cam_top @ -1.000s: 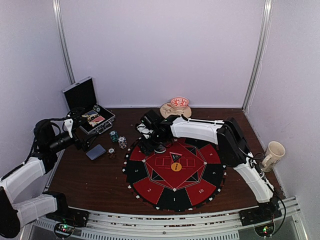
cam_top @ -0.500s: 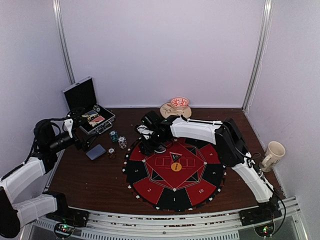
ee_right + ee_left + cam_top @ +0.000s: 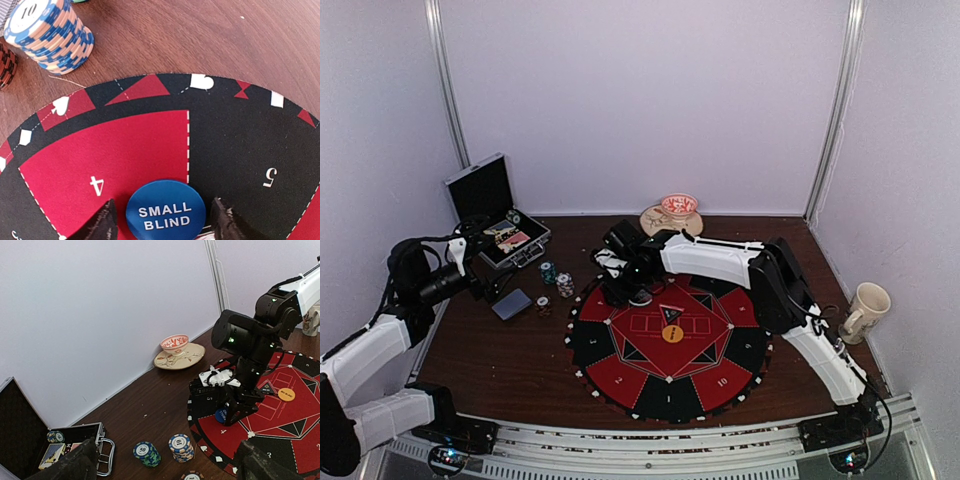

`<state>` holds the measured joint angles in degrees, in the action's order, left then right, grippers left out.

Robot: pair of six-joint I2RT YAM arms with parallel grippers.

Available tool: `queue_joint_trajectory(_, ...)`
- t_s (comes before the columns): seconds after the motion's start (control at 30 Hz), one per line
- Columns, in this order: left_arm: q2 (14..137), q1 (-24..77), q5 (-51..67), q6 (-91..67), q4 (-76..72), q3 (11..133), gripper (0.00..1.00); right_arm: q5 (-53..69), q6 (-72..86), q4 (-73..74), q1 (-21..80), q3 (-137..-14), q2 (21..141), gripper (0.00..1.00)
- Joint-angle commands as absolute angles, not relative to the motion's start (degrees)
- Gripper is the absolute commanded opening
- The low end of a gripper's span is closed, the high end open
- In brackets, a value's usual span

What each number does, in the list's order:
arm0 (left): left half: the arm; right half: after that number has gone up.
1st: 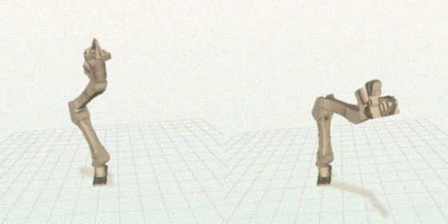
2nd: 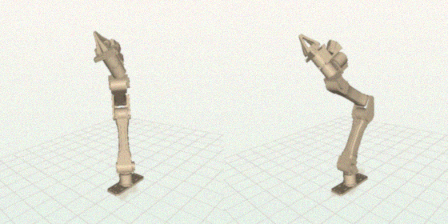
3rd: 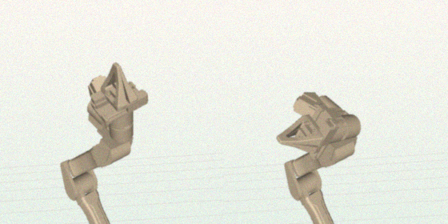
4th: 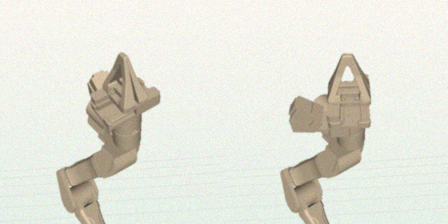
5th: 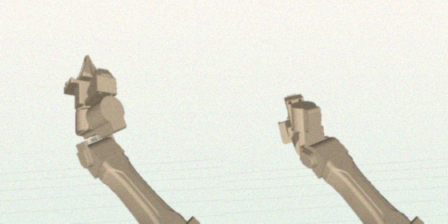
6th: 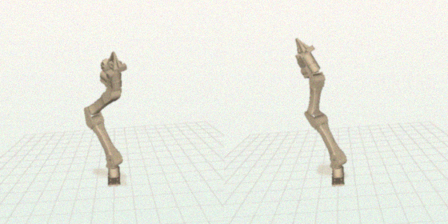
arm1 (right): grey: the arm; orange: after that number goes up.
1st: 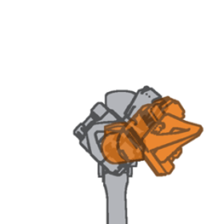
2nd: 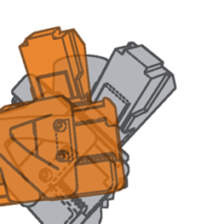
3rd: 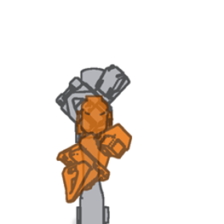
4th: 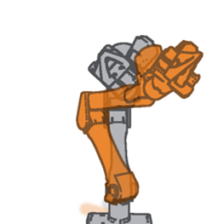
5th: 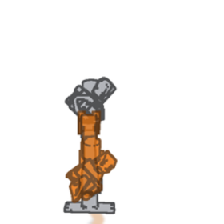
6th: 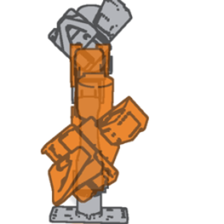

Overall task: Distribute texas hold em gaming equipment
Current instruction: Pick up the small blind button from the poker table mat.

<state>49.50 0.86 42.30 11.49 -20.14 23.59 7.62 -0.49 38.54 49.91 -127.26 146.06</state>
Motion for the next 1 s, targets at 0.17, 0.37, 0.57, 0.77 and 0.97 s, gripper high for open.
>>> queue_joint_trajectory(0.17, 49.12, 1.13, 43.07, 11.69, -23.73, 22.94, 0.98, 5.02, -2.39, 40.08, 51.98, -127.25, 147.47, 0.52)
queue_joint_trajectory(0.37, 48.96, 1.12, 43.07, 11.67, -23.73, 22.94, 0.98, 3.81, -2.75, 37.71, 53.60, -123.67, 144.45, 0.50)
queue_joint_trajectory(0.57, 49.02, 1.10, 43.07, 11.68, -23.73, 22.94, 0.98, 5.68, -1.46, 34.53, 54.52, -118.55, 140.28, 0.49)
queue_joint_trajectory(0.77, 49.22, 1.10, 43.15, 11.60, -23.82, 22.94, 0.98, 6.73, 0.52, 30.45, 55.01, -110.44, 133.54, 0.49)
queue_joint_trajectory(0.97, 49.20, 1.14, 43.24, 11.60, -23.81, 22.93, 0.98, 4.34, 2.07, 27.27, 54.98, -101.40, 125.87, 0.49)
